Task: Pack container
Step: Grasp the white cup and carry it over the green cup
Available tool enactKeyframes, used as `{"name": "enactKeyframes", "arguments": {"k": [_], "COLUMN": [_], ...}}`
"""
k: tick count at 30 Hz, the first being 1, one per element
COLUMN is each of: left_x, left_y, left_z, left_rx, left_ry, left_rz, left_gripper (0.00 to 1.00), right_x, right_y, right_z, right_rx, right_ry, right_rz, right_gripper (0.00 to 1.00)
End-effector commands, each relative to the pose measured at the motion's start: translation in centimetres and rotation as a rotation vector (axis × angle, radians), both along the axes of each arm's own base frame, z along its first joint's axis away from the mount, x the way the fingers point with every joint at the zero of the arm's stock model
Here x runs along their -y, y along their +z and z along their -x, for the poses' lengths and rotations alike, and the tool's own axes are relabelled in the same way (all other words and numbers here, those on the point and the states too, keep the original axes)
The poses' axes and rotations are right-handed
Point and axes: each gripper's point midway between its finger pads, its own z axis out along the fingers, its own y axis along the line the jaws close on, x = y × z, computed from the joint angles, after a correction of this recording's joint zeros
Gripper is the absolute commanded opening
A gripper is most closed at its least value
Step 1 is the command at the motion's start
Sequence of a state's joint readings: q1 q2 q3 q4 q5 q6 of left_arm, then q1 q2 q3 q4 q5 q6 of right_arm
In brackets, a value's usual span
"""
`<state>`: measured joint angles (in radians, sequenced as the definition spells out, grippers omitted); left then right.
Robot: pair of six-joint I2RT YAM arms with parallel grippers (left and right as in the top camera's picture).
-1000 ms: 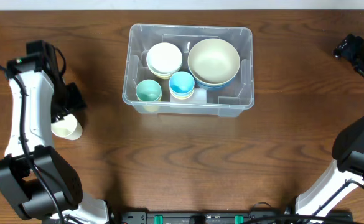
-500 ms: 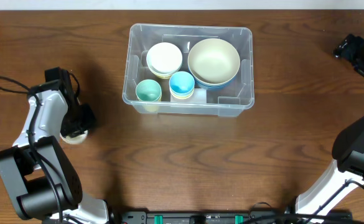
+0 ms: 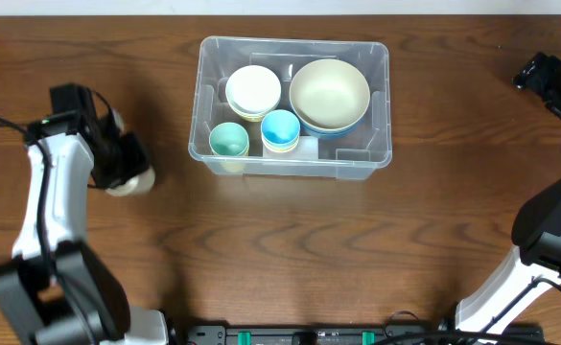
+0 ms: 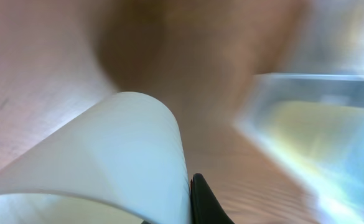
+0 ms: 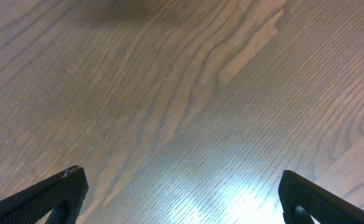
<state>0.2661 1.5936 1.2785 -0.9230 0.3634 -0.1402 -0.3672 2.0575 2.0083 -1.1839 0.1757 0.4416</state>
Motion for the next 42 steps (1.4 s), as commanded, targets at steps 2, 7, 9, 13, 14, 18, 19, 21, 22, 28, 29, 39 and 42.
{"name": "enactKeyframes", "arguments": {"k": [2,7,9,13,14,18,19,21,22,28,29,39,42], "left_x": [5.1,9.8,11.8,14.5,14.7,14.8,14.8,15.1,15.3,15.6,15.6,16.2,17.2], "left_y": [10.5,18.2,19.9,20.0,19.3,15.3,14.1,11.8,10.7,5.8,5.2,3.9,3.7], "left_z": [-1.1,-0.3,0.1,-0.3,-0.7,-2.9,-3.5,-4.2,-4.4,-4.9,-4.8,-3.0,-2.0], "left_rx": [0.328,0.62,0.701,0.733,0.715,0.601,0.566,0.504,0.472,0.323,0.304,0.221,0.204], "left_ry": [-0.181,-0.359,-0.437,-0.515,-0.514,-0.499,-0.498,-0.507,-0.516,-0.542,-0.544,-0.587,-0.641], "left_rz": [0.063,0.005,-0.006,-0.037,-0.062,-0.186,-0.213,-0.232,-0.23,-0.224,-0.224,-0.218,-0.223], "left_gripper": [0.06,0.06,0.06,0.06,0.06,0.06,0.06,0.06,0.06,0.06,0.06,0.06,0.06], "right_x": [-0.2,-0.2,-0.2,-0.2,-0.2,-0.2,-0.2,-0.2,-0.2,-0.2,-0.2,-0.2,-0.2], "right_y": [0.8,0.8,0.8,0.8,0.8,0.8,0.8,0.8,0.8,0.8,0.8,0.8,0.8], "right_z": [-0.1,-0.1,-0.1,-0.1,-0.1,-0.1,-0.1,-0.1,-0.1,-0.1,-0.1,-0.1,-0.1], "right_rx": [0.022,0.022,0.022,0.022,0.022,0.022,0.022,0.022,0.022,0.022,0.022,0.022,0.022], "right_ry": [-0.012,-0.012,-0.012,-0.012,-0.012,-0.012,-0.012,-0.012,-0.012,-0.012,-0.012,-0.012,-0.012], "right_rz": [0.009,0.009,0.009,0.009,0.009,0.009,0.009,0.009,0.009,0.009,0.009,0.009,0.009], "right_gripper": [0.99,0.99,0.99,0.99,0.99,0.99,0.99,0.99,0.99,0.99,0.99,0.99,0.99]}}
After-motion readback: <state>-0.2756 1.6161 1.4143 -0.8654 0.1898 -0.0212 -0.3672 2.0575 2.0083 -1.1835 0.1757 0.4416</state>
